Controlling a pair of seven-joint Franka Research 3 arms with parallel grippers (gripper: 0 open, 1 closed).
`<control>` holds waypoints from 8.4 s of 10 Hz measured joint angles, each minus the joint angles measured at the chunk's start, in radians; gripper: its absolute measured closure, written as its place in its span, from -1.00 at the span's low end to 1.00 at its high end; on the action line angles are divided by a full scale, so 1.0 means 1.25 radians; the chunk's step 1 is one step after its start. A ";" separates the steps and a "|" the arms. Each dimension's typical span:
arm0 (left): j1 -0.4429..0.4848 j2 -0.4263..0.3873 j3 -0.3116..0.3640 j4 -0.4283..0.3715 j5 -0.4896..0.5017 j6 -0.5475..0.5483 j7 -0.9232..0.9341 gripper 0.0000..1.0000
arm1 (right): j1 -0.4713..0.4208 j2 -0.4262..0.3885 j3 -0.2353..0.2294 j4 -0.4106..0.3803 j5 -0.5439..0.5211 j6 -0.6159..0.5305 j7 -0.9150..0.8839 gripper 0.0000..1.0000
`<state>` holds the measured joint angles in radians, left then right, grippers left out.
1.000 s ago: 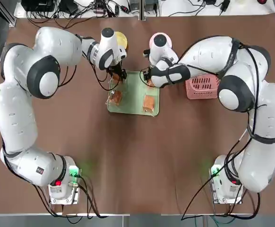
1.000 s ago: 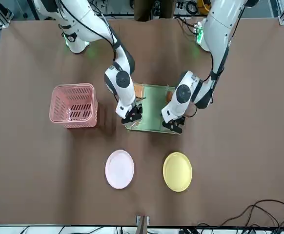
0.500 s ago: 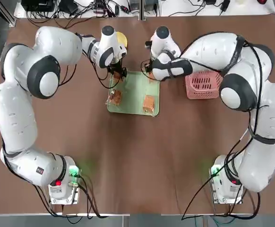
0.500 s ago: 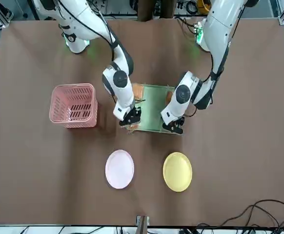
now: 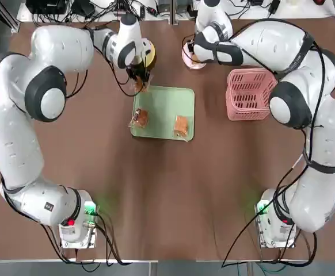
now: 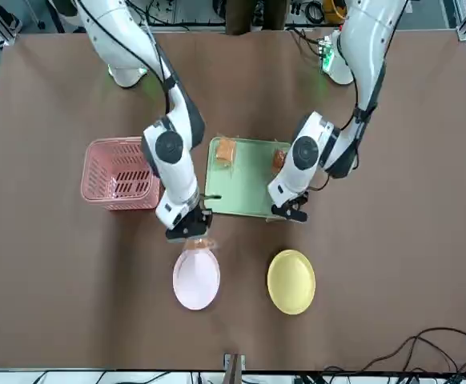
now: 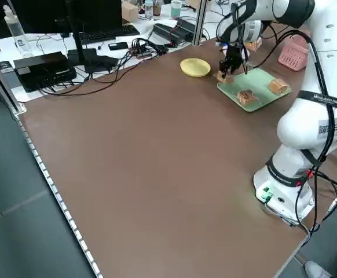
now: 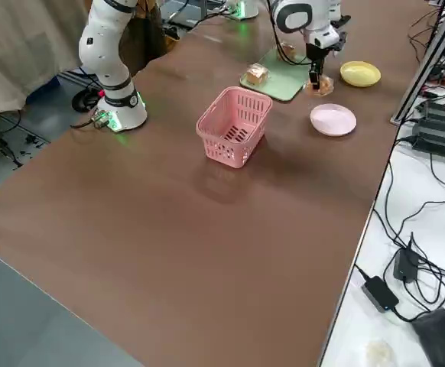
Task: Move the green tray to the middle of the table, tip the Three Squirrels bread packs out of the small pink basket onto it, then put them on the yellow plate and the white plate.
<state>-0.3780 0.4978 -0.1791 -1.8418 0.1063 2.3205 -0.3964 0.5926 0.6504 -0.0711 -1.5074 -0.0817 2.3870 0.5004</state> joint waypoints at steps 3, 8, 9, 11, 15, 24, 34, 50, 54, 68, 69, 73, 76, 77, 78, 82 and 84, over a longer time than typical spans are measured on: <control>0.034 0.004 0.003 0.067 0.007 -0.014 0.000 0.09 | -0.041 0.107 0.003 0.134 0.003 0.004 -0.031 0.16; 0.091 0.191 0.002 0.320 0.079 -0.003 0.005 0.07 | -0.149 0.265 0.119 0.311 0.011 0.007 -0.163 0.20; 0.084 0.227 0.002 0.356 0.080 0.021 0.004 0.07 | -0.173 0.272 0.129 0.313 0.017 0.006 -0.200 0.20; 0.077 0.260 0.016 0.379 0.081 0.078 0.004 0.04 | -0.179 0.282 0.138 0.312 0.017 0.009 -0.213 0.07; 0.063 0.283 0.032 0.384 0.081 0.129 -0.015 -0.19 | -0.169 0.283 0.146 0.312 0.018 0.012 -0.213 -0.86; 0.056 0.128 -0.022 0.239 0.081 -0.026 -0.085 -1.00 | -0.167 -0.154 0.247 -0.128 0.022 -0.117 0.128 -0.97; 0.051 -0.206 -0.174 -0.424 0.083 0.243 -0.170 -1.00 | -0.142 -0.156 0.440 -0.367 -0.173 -0.002 0.600 -0.97; 0.058 -0.019 -0.163 -0.331 0.162 0.276 -0.170 -0.91 | -0.129 -0.038 0.439 -0.332 -0.308 0.052 0.692 0.02; 0.100 -0.061 -0.164 -0.278 0.163 0.194 -0.171 -0.16 | -0.212 -0.069 0.388 -0.228 -0.323 0.044 0.586 0.02; 0.098 0.232 -0.022 0.429 0.175 -0.033 -0.107 0.07 | -0.211 0.286 0.262 0.351 -0.299 -0.033 0.017 0.08; 0.083 0.235 -0.007 0.433 0.175 -0.029 -0.108 0.07 | -0.211 0.292 0.261 0.355 -0.299 -0.029 -0.004 0.08; 0.076 0.267 -0.004 0.436 0.175 0.030 -0.120 0.07 | -0.213 0.300 0.261 0.360 -0.299 -0.027 -0.020 0.00; 0.056 0.306 0.014 0.437 0.175 0.048 -0.120 0.05 | -0.221 0.306 0.257 0.360 -0.298 -0.024 -0.022 -0.62; 0.052 0.312 0.025 0.438 0.175 0.066 -0.120 0.05 | -0.222 0.309 0.257 0.360 -0.298 -0.020 -0.024 -0.93; 0.051 0.317 0.029 0.439 0.175 0.074 -0.120 0.05 | -0.223 0.311 0.257 0.360 -0.298 -0.011 -0.025 -0.97; 0.047 0.332 0.031 0.451 0.176 0.074 -0.111 0.05 | -0.223 0.322 0.257 0.360 -0.298 0.020 -0.026 -0.97; 0.047 0.330 0.030 0.470 0.176 0.003 -0.075 0.05 | -0.223 0.322 0.259 0.362 -0.296 0.020 -0.026 -0.97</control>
<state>-0.3194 0.9099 -0.1416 -1.2548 0.3261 2.3242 -0.4901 0.3144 1.0526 0.2528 -1.0552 -0.4517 2.4123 0.4685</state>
